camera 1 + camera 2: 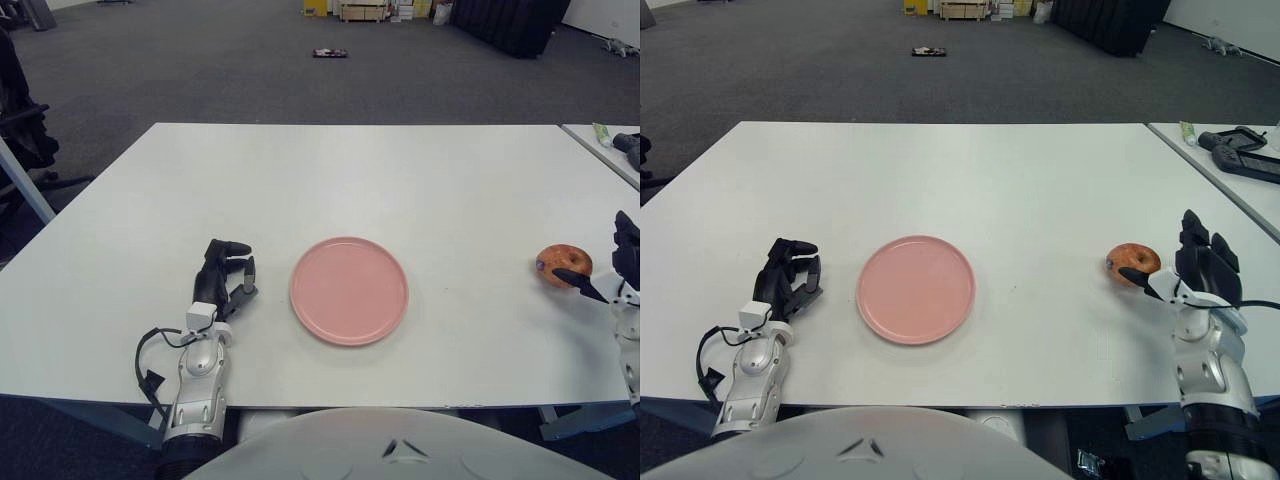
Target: Put the apple into the plate.
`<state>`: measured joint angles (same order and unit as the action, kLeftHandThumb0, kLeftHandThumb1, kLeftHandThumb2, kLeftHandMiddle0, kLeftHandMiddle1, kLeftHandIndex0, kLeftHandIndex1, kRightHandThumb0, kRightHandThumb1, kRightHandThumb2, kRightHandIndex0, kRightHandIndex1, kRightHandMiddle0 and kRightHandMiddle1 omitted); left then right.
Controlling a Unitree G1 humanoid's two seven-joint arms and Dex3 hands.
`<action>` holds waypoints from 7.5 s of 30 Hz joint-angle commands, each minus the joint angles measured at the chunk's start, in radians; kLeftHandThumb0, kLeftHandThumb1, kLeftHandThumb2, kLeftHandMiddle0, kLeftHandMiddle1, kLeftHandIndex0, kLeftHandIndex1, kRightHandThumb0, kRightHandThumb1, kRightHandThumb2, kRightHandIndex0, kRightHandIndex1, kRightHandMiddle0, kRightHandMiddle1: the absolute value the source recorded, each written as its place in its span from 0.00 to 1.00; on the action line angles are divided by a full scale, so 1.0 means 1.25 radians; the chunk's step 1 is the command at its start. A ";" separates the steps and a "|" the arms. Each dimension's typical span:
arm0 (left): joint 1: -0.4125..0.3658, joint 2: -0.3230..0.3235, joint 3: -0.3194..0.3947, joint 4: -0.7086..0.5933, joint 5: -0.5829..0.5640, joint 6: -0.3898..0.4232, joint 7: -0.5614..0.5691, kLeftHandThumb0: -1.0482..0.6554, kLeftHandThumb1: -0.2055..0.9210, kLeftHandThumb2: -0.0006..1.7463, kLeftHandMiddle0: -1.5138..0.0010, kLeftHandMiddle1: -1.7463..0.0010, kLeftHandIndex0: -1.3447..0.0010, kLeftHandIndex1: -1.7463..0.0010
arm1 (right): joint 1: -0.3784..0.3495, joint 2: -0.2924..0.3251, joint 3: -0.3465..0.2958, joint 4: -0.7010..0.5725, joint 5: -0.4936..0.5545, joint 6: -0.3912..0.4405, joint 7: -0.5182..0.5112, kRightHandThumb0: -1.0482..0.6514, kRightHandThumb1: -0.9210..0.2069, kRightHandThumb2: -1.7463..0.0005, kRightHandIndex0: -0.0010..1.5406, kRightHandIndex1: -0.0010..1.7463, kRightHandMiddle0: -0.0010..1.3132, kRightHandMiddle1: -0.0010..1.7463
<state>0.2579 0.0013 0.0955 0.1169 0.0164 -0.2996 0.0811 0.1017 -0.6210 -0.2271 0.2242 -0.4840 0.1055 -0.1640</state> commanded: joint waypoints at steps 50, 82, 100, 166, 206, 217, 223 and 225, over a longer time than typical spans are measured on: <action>0.025 0.000 0.006 -0.022 0.001 0.044 0.005 0.39 0.83 0.46 0.62 0.06 0.77 0.00 | -0.281 -0.065 0.280 0.581 -0.015 -0.214 0.015 0.02 0.15 0.89 0.00 0.00 0.00 0.00; 0.019 0.002 0.011 -0.021 -0.007 0.041 -0.003 0.39 0.83 0.46 0.62 0.05 0.77 0.00 | -0.163 -0.105 0.299 0.312 -0.015 0.110 0.213 0.10 0.04 0.85 0.00 0.00 0.00 0.00; 0.026 -0.002 0.009 -0.035 0.010 0.048 0.009 0.39 0.82 0.46 0.61 0.05 0.77 0.00 | -0.185 -0.107 0.292 0.375 -0.014 0.069 0.141 0.19 0.16 0.59 0.05 0.54 0.03 0.77; 0.019 -0.003 0.025 -0.027 0.010 0.034 0.022 0.40 0.84 0.45 0.64 0.04 0.77 0.00 | 0.018 0.125 -0.003 -0.114 0.020 0.054 -0.253 0.61 0.74 0.10 0.52 0.98 0.41 1.00; 0.023 -0.007 0.020 -0.031 0.026 0.050 0.034 0.39 0.83 0.46 0.61 0.06 0.77 0.00 | 0.035 0.105 -0.021 -0.233 0.010 -0.083 -0.173 0.61 0.63 0.19 0.46 1.00 0.40 0.92; 0.025 -0.003 0.023 -0.030 0.014 0.047 0.025 0.40 0.83 0.45 0.63 0.06 0.77 0.00 | 0.112 0.028 -0.101 -0.210 0.050 -0.155 -0.068 0.17 0.37 0.54 0.01 0.28 0.01 0.35; 0.025 0.000 0.021 -0.034 0.017 0.053 0.024 0.40 0.83 0.45 0.62 0.05 0.77 0.00 | 0.128 0.030 -0.101 -0.239 0.015 -0.099 -0.038 0.03 0.27 0.67 0.00 0.03 0.00 0.05; 0.025 0.000 0.021 -0.033 0.017 0.053 0.025 0.40 0.83 0.45 0.61 0.05 0.77 0.00 | 0.141 0.037 -0.100 -0.245 0.000 -0.079 -0.039 0.01 0.25 0.71 0.00 0.01 0.00 0.02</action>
<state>0.2835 -0.0011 0.1220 0.0692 0.0390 -0.2546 0.1159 0.2751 -0.5785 -0.3553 -0.0552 -0.4588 -0.0194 -0.2218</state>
